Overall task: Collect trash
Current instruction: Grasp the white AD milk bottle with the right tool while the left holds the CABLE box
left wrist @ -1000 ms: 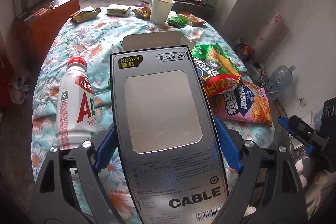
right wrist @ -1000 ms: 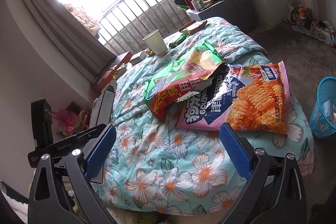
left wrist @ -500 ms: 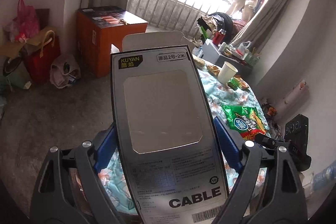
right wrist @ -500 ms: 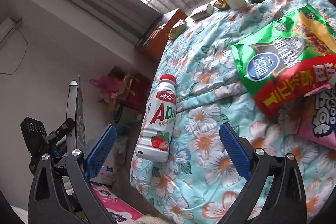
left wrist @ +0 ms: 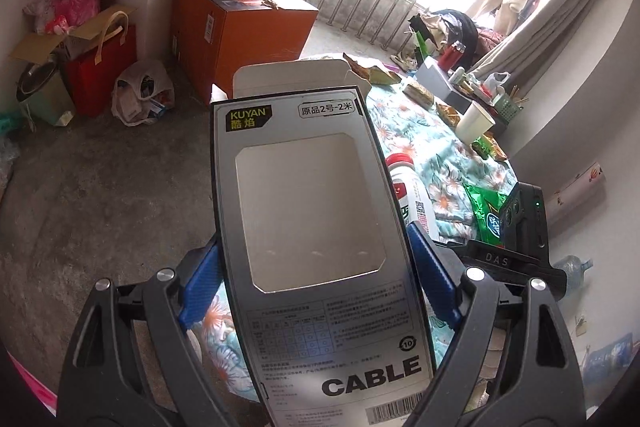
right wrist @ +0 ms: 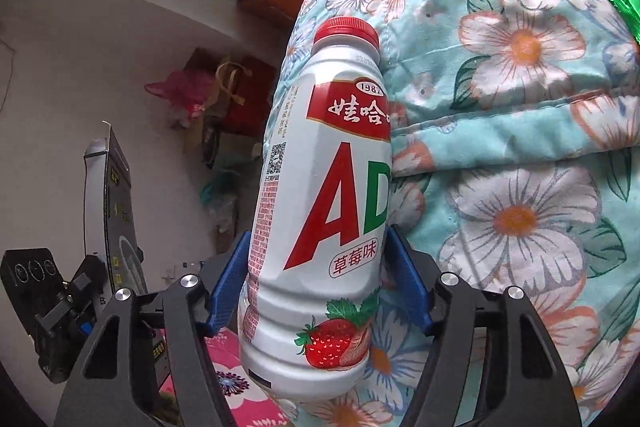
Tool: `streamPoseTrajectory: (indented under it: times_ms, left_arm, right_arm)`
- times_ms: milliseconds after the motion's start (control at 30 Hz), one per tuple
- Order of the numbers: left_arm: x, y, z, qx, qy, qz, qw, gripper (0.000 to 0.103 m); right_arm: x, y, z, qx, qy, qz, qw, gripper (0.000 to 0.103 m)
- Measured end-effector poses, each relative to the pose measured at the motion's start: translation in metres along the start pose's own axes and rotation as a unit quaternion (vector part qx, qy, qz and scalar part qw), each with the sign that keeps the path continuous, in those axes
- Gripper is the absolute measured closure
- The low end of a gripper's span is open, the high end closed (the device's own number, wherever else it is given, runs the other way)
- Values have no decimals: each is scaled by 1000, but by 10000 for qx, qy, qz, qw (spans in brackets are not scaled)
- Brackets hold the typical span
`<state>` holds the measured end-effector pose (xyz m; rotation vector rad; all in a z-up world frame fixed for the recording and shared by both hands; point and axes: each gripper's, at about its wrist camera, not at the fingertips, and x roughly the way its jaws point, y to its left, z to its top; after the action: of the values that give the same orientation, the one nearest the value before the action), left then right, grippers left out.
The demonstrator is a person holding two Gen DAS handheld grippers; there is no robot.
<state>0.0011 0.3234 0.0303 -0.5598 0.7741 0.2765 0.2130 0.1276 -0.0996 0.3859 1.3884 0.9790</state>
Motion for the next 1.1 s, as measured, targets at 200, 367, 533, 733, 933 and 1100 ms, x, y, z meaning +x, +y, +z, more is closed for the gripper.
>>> streamPoseTrajectory:
  times_ms: [200, 367, 533, 733, 933, 1100]
  left_arm:
    - [38, -36, -12, 262, 465, -338, 9980, 22]
    - [80, -86, -37, 722, 1017, -652, 9901, 22]
    - [116, -123, -65, 1154, 1426, -608, 9811, 22]
    - [135, -139, -84, 1789, 1580, -140, 9710, 21]
    - [134, -144, -88, 2027, 1625, 49, 9656, 19]
    - [129, -143, -90, 2050, 1783, -10, 9624, 14]
  right_arm:
    - [-72, -38, -24, 128, -301, 316, 9990, 38]
    - [-145, -61, -65, -48, -676, -353, 9971, 38]
    - [-168, -74, -101, 41, -703, -872, 9937, 38]
    - [-157, -85, -104, 106, -655, -911, 9936, 31]
    - [-137, -82, -89, 21, -574, -1124, 9920, 30]
    - [-128, -76, -85, -22, -545, -1212, 9911, 31]
